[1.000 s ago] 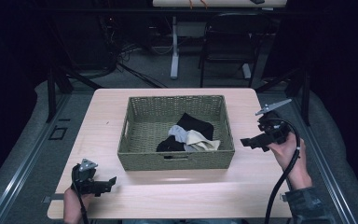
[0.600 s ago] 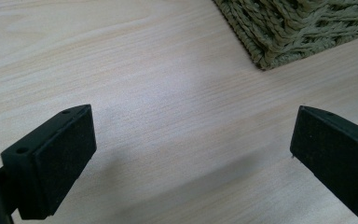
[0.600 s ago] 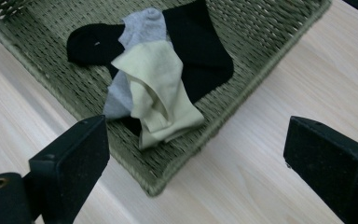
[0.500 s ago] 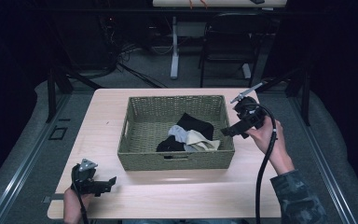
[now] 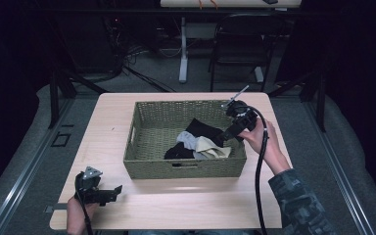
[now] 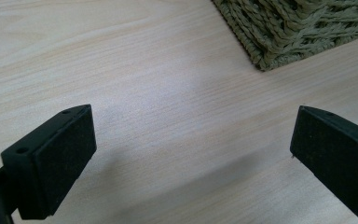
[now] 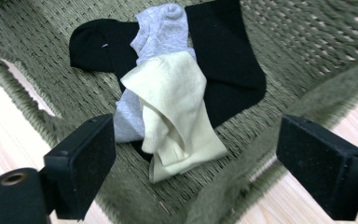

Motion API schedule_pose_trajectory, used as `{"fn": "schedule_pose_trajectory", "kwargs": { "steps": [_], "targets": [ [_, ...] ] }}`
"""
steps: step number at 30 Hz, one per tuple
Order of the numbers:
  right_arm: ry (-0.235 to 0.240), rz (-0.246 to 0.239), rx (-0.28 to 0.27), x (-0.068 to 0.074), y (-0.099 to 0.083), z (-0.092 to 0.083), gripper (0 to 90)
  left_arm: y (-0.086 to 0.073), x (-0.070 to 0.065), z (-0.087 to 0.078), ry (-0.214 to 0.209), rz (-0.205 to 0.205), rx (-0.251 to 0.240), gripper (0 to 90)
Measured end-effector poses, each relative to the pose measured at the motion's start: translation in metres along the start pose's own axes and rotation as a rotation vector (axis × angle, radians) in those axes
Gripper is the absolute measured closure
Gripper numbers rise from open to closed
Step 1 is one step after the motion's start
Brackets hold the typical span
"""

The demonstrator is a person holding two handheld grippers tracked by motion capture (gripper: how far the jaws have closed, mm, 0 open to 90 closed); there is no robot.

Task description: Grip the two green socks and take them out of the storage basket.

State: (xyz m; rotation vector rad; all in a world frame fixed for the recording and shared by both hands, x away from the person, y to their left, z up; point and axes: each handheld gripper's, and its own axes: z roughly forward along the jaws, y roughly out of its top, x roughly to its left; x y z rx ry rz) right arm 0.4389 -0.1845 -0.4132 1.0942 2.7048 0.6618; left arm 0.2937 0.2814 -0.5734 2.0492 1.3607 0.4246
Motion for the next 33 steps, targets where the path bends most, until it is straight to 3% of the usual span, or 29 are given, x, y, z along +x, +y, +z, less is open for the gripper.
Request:
{"fn": "schedule_pose_trajectory", "kwargs": {
  "steps": [3,15,21,24,26,27,31,32,33],
  "targets": [
    [0.018,0.036,0.026,0.003,0.006,0.017,18.8,0.000,0.001,-0.001,-0.007,-0.005,-0.015,0.1],
    [0.032,0.026,0.171,0.014,0.019,0.063,34.5,0.000,0.000,0.000,-0.009,-0.001,-0.010,0.1],
    [0.058,0.022,0.213,0.019,0.020,0.081,31.2,0.000,0.001,-0.001,-0.028,-0.004,-0.027,0.1],
    [0.041,0.018,0.239,0.019,0.020,0.087,33.9,0.000,0.001,-0.001,-0.032,-0.004,-0.030,0.1],
    [0.026,0.031,0.256,0.019,0.020,0.091,41.4,0.000,0.001,-0.001,-0.034,-0.005,-0.030,0.1],
    [0.022,0.033,0.265,0.017,0.020,0.094,54.7,0.000,0.001,-0.001,-0.035,-0.003,-0.029,0.1],
    [0.022,0.053,0.268,0.015,0.019,0.095,73.1,0.000,0.001,-0.001,-0.039,-0.005,-0.033,0.0],
    [0.022,0.053,0.268,0.015,0.019,0.095,73.1,0.000,0.002,-0.001,-0.042,-0.005,-0.034,0.0],
    [0.012,0.052,0.257,0.012,0.019,0.095,80.7,0.000,0.002,-0.002,-0.051,-0.008,-0.047,0.0]
  ]
}}
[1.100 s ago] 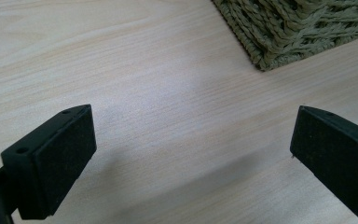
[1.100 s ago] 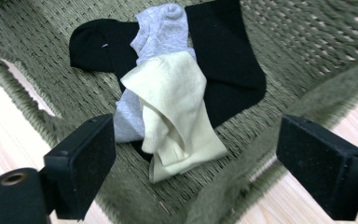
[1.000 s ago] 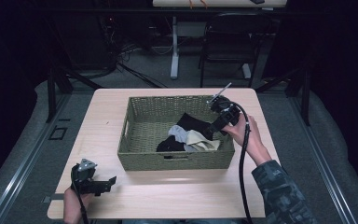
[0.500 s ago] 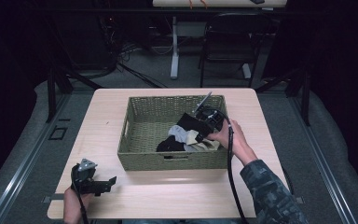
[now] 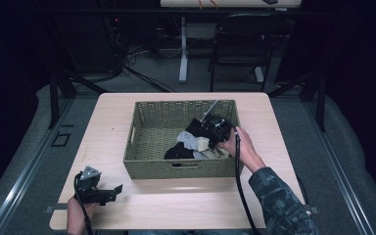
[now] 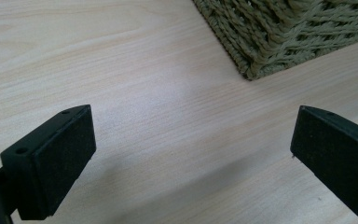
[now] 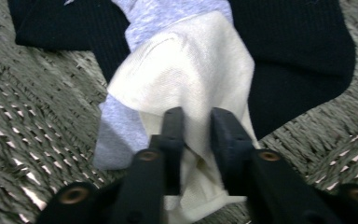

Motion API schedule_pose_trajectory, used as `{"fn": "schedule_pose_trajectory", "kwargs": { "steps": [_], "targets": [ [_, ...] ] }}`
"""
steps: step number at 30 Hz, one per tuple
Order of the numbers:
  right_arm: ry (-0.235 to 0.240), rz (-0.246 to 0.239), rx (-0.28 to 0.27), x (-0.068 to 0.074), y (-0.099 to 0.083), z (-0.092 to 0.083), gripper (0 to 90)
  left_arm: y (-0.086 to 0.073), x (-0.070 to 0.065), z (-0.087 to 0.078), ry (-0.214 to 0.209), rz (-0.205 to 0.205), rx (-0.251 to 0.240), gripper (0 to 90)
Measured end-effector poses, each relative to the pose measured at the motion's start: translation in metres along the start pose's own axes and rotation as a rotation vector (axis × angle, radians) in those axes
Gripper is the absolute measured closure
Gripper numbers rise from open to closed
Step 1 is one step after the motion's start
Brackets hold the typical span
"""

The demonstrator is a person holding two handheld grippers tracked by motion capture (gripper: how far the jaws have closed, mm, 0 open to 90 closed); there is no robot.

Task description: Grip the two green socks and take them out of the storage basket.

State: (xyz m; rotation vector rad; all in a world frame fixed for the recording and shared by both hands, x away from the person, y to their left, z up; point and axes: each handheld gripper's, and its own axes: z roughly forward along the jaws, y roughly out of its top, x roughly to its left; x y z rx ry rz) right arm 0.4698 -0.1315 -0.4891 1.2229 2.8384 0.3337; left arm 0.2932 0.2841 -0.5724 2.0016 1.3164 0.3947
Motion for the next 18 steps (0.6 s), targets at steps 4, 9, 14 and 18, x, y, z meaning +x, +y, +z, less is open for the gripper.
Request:
{"fn": "schedule_pose_trajectory", "kwargs": {
  "steps": [4,9,14,18],
  "targets": [
    [-0.019,0.003,-0.013,-0.001,-0.001,-0.005,83.5,0.000,0.000,0.000,-0.001,-0.004,-0.003,0.0],
    [-0.023,0.007,-0.039,-0.003,-0.002,-0.013,83.4,0.000,0.000,0.000,-0.002,0.000,0.001,0.1],
    [-0.011,0.024,-0.072,-0.006,-0.004,-0.027,83.2,0.000,-0.001,0.000,0.004,0.003,0.005,0.1],
    [-0.009,0.014,-0.076,-0.008,-0.003,-0.037,83.2,0.000,-0.001,0.000,0.003,0.004,0.007,0.1]
  ]
}}
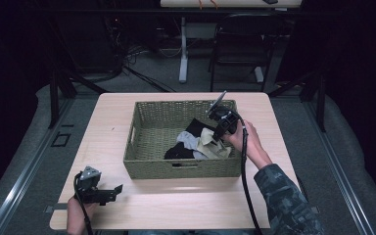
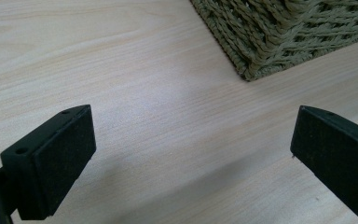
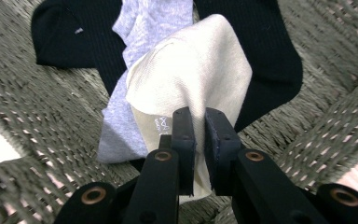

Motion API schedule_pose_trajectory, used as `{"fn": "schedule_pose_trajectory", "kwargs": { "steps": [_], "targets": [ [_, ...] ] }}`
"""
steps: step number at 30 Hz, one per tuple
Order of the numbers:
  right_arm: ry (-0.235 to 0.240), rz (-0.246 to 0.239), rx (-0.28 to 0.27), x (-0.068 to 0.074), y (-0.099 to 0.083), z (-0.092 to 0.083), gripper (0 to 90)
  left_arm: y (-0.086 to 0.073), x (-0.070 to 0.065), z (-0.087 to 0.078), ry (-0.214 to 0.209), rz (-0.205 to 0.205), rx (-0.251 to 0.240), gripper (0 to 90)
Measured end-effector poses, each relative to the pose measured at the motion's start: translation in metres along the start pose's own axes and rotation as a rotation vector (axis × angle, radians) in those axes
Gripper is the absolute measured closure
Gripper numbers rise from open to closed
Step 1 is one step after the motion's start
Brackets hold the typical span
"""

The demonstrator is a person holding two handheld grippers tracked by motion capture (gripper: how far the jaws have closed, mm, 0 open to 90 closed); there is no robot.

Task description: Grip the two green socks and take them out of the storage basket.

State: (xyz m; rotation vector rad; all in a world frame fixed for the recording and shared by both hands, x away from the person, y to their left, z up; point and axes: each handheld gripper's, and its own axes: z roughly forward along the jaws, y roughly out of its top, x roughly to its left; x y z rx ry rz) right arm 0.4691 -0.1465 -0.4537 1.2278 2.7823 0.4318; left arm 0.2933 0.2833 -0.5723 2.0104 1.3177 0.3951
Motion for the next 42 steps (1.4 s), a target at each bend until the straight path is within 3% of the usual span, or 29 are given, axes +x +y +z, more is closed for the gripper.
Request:
{"fn": "schedule_pose_trajectory", "kwargs": {
  "steps": [4,23,28,42],
  "targets": [
    [0.019,0.002,-0.018,-0.001,0.001,-0.011,83.2,0.000,0.000,0.000,0.002,0.001,0.004,0.0],
    [0.026,0.008,-0.125,-0.004,0.005,-0.062,83.0,0.000,-0.001,0.001,0.003,0.003,0.005,0.1],
    [0.022,-0.002,-0.129,-0.005,0.005,-0.073,82.8,0.001,-0.002,0.000,0.002,0.006,0.006,0.1],
    [0.011,-0.006,-0.201,-0.008,-0.009,-0.117,82.8,-0.001,0.000,0.000,0.005,0.001,0.011,0.1]
  ]
}}
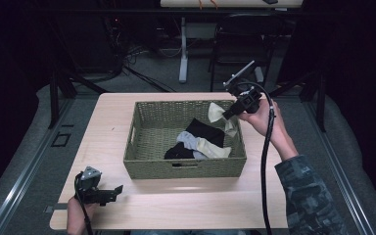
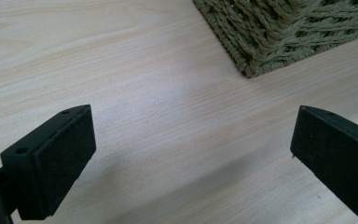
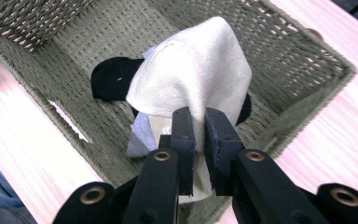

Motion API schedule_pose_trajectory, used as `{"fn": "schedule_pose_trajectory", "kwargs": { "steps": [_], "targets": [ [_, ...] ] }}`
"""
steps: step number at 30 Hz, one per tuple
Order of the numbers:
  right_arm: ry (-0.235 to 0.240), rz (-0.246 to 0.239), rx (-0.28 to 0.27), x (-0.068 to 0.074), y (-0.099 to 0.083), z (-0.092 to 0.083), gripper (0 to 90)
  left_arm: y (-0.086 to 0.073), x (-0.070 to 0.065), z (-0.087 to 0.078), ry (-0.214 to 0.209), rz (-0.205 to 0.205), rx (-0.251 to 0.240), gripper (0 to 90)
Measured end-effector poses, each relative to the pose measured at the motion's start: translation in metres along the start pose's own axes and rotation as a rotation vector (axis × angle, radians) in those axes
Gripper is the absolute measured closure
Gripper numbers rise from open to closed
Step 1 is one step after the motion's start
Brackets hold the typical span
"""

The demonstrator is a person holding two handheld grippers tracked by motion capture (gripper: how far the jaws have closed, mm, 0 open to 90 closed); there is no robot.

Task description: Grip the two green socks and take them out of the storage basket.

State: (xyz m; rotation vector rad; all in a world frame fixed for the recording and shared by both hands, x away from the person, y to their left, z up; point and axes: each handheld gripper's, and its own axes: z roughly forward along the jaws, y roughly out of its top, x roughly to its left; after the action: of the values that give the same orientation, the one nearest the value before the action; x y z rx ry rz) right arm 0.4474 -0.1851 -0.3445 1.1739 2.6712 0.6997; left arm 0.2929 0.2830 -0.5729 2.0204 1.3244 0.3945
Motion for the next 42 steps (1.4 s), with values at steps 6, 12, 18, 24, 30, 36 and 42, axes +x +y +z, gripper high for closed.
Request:
{"fn": "schedule_pose_trajectory", "kwargs": {
  "steps": [6,12,18,24,30,36,42],
  "targets": [
    [-0.014,0.022,-0.017,-0.006,-0.007,-0.013,82.8,-0.001,0.000,-0.001,0.004,-0.003,-0.001,0.1],
    [-0.029,0.050,-0.037,-0.019,-0.020,-0.028,82.7,-0.003,0.002,-0.002,0.008,-0.013,0.003,0.1],
    [-0.047,0.072,-0.051,-0.029,-0.032,-0.038,82.7,-0.003,0.002,-0.003,0.012,-0.013,0.006,0.1],
    [-0.073,0.100,-0.059,-0.037,-0.045,-0.046,82.7,-0.003,0.002,-0.002,0.015,-0.008,0.013,0.1],
    [-0.119,0.137,-0.042,-0.050,-0.064,-0.045,82.7,-0.003,0.000,-0.003,0.013,-0.003,0.006,0.1],
    [-0.138,0.207,-0.057,-0.064,-0.094,-0.032,82.9,-0.002,0.000,-0.002,0.015,0.002,0.012,0.1],
    [-0.122,0.252,-0.078,-0.068,-0.120,-0.012,82.9,-0.003,0.000,-0.001,0.019,0.001,0.011,0.1]
  ]
}}
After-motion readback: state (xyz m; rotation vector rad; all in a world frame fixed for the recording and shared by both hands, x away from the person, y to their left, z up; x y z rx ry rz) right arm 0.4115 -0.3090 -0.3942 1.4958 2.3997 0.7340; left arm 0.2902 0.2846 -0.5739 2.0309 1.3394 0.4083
